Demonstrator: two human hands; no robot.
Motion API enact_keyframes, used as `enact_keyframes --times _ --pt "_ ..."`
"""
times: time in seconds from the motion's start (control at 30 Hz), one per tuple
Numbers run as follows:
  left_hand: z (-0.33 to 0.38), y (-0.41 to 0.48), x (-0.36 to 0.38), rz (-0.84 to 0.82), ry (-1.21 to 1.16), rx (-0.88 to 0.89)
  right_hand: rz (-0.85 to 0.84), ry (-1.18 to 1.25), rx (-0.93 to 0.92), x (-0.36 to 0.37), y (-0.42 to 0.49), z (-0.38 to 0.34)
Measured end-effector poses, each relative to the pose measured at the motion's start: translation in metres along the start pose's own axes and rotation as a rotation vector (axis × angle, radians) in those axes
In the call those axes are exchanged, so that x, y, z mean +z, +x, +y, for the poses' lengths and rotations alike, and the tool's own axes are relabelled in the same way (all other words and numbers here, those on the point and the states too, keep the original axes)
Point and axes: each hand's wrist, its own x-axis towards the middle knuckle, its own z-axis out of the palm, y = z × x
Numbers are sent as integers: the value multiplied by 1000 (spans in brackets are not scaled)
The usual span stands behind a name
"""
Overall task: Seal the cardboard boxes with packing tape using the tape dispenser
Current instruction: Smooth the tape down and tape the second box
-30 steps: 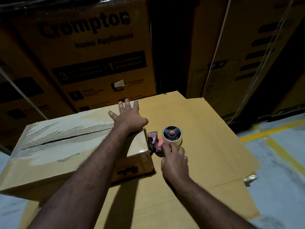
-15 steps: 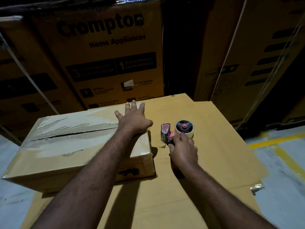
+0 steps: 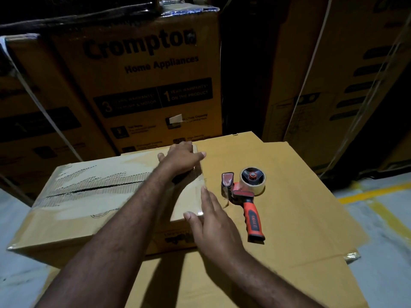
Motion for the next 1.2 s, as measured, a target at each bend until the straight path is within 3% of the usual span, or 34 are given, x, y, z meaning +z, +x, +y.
enact_keyframes --times 0.23,0.5,0.7,1.2 --pt "-4 2 -11 21 119 66 -24 63 66 -2 17 -8" --pt "17 16 6 133 224 -46 -59 515 124 -5 27 -6" --pt "11 37 13 230 71 -69 243 500 191 7 11 2" --pt "13 38 15 164 59 1 285 398 150 36 18 -5"
